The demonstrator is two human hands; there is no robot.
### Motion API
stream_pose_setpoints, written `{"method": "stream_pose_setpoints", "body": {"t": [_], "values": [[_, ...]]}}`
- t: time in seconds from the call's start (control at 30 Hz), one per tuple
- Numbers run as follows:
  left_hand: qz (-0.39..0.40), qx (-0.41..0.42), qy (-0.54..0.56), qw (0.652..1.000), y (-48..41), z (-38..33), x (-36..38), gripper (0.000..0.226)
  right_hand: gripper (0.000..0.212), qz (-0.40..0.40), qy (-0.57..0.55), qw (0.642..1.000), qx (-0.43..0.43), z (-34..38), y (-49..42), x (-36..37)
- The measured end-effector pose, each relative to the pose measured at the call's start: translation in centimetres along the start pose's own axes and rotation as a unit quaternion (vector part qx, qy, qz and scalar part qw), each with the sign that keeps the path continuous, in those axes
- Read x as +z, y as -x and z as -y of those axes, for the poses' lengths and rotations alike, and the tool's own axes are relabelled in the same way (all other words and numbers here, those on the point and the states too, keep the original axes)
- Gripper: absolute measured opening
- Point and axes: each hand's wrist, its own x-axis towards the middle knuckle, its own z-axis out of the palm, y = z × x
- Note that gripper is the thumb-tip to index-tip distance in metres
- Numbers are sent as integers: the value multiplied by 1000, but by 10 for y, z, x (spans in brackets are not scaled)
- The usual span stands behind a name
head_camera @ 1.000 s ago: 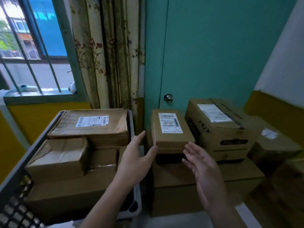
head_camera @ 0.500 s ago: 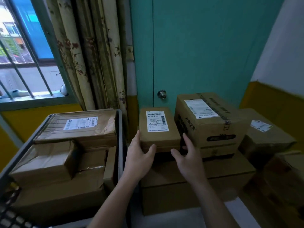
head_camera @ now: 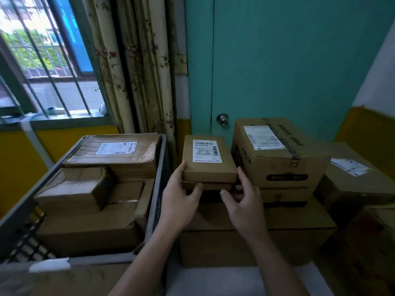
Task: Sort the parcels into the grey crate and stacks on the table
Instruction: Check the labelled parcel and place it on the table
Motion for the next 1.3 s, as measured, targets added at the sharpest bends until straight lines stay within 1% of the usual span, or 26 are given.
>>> {"method": "stream_pose_setpoints", "body": {"t": [0.2, 0.33, 0.47, 0.53, 0.6, 0.7, 0.8, 0.9, 0.97, 1.03, 1.1, 1.2, 1.3], "values": [[-52, 28, 23, 998, 26, 2, 10, 74, 70, -1, -37, 997, -66, -4, 15, -22], [-88, 76, 40, 992, 41, -5, 15, 64, 71, -10, -68, 989, -131, -2, 23, -36], [-127, 150, 23, 980, 56, -11, 12, 61, 74, -28, -81, 978, -188, 5, 33, -51], [-138, 188, 16, 972, 61, -15, 9, 54, 74, -40, -83, 974, -206, 9, 38, -58], [-151, 233, -8, 961, 68, -21, 7, 52, 74, -58, -84, 968, -227, 15, 44, -67], [-158, 292, -26, 943, 78, -31, 5, 52, 74, -78, -78, 965, -240, 25, 54, -81], [-161, 325, -27, 932, 82, -38, 1, 51, 75, -100, -59, 961, -251, 30, 60, -91], [-144, 327, -5, 934, 84, -42, 1, 52, 74, -122, -47, 957, -260, 30, 63, -97], [-123, 323, 7, 938, 85, -43, 3, 52, 71, -132, -40, 958, -251, 29, 64, -101], [-126, 329, -4, 936, 88, -43, 3, 52, 66, -135, -36, 960, -241, 29, 65, -103], [-128, 316, -10, 940, 88, -40, 5, 51, 59, -129, -34, 964, -230, 24, 64, -103], [-80, 240, 53, 966, 90, -26, 13, 47, 51, -97, -57, 973, -199, 8, 65, -97], [-53, 175, 64, 981, 92, -1, 24, 44, 45, -42, -69, 987, -142, -11, 65, -89]]}}
